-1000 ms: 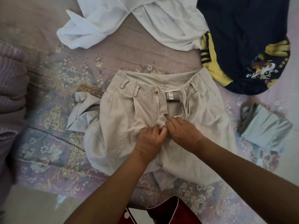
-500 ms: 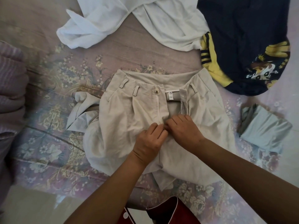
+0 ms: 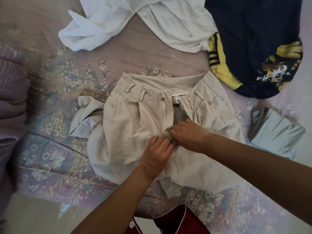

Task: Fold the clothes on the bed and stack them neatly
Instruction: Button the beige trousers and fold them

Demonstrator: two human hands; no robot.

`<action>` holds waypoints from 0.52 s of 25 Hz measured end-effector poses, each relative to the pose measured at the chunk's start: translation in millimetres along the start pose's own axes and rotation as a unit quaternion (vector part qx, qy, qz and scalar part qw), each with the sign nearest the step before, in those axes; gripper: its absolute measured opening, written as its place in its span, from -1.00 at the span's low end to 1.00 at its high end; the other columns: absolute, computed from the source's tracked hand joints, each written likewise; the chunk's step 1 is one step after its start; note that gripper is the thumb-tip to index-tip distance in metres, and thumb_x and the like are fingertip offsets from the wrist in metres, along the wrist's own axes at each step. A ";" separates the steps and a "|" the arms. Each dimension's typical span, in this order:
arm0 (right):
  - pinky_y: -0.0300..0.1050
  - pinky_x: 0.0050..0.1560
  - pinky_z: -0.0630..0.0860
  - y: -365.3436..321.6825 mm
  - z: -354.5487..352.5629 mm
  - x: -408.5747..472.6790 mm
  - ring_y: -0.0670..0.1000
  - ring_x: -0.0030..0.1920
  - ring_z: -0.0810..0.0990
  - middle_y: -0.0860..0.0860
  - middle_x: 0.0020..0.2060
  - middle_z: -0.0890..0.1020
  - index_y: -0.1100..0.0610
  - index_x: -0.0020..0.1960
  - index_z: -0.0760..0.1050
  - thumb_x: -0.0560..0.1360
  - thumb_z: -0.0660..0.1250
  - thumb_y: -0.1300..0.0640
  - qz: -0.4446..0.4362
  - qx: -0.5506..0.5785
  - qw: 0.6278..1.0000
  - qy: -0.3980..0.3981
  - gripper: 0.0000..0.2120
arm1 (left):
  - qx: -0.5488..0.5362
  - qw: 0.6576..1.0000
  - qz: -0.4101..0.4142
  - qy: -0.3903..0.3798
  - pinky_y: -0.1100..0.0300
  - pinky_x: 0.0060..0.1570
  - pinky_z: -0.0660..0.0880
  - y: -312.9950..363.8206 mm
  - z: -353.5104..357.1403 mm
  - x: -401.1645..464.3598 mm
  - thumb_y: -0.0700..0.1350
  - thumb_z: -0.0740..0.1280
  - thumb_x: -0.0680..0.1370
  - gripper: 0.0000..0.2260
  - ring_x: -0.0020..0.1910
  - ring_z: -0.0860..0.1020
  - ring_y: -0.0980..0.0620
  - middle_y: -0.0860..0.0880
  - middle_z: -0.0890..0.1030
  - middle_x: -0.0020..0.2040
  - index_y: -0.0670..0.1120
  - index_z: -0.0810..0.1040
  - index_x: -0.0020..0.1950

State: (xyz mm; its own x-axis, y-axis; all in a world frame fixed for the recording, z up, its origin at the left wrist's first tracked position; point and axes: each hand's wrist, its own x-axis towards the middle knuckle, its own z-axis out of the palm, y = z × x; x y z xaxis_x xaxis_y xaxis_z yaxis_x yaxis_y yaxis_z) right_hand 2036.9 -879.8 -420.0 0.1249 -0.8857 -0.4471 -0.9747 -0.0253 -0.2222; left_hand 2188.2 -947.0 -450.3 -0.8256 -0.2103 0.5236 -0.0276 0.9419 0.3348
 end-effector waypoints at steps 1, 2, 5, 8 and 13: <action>0.07 0.10 0.52 1.9 -2.7 3.1 0.18 0.15 0.63 0.12 0.18 0.66 0.19 0.31 0.52 0.61 0.28 0.19 -0.008 -0.010 1.000 -0.005 -0.72 | -0.003 1.000 -0.008 0.001 0.12 -0.32 0.38 1.2 -1.4 1.0 -0.31 0.16 0.67 -0.60 -0.40 0.44 -0.04 -0.11 0.50 -0.42 -0.17 0.52 -0.35; 0.07 0.13 0.51 2.9 -5.4 6.1 0.17 0.17 0.62 0.10 0.19 0.65 0.17 0.32 0.52 0.62 0.27 0.16 -0.018 -0.021 0.999 -0.016 -0.71 | -0.001 1.000 -0.010 0.001 0.12 -0.33 0.39 2.9 -1.6 1.2 -0.31 0.15 0.68 -0.59 -0.42 0.44 -0.04 -0.11 0.49 -0.43 -0.16 0.52 -0.35; 0.05 0.13 0.50 1.6 -15.2 9.9 0.15 0.15 0.62 0.08 0.15 0.66 0.15 0.27 0.55 0.64 0.23 0.14 -0.033 -0.041 0.998 -0.032 -0.74 | 0.022 1.000 -0.014 0.002 0.11 -0.37 0.37 1.6 -2.3 4.7 -0.30 0.13 0.68 -0.57 -0.46 0.42 -0.04 -0.11 0.47 -0.45 -0.16 0.50 -0.37; -0.02 -0.05 0.56 -0.1 -17.8 2.6 0.11 -0.07 0.70 0.06 -0.07 0.72 0.15 0.14 0.57 0.58 0.29 0.19 0.009 -0.073 0.997 -0.007 -0.83 | 0.015 0.999 -0.043 -0.029 0.11 -0.33 0.37 -1.9 -6.6 7.6 -0.30 0.19 0.65 -0.63 -0.43 0.46 -0.04 -0.10 0.51 -0.41 -0.17 0.53 -0.35; 0.11 -0.31 0.59 -22.4 0.6 -20.8 0.28 -0.22 0.70 0.26 -0.17 0.68 0.29 0.03 0.49 0.50 0.32 0.40 0.207 0.117 0.970 0.041 -0.87 | -0.264 0.801 -0.513 -0.159 0.05 -0.10 0.51 -4.9 -8.6 26.0 -0.21 0.29 0.66 -0.88 -0.17 0.63 -0.06 -0.11 0.67 -0.15 -0.20 0.61 0.07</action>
State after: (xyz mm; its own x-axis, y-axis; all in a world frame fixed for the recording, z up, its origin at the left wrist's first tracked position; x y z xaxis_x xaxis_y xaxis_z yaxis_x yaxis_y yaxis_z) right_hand 2056.3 -860.5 -406.2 -0.2928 -0.8318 -0.4716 -0.8681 0.4380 -0.2336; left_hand 2171.7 -959.3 -431.6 -0.6249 -0.6466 -0.4374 -0.6102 0.0551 0.7903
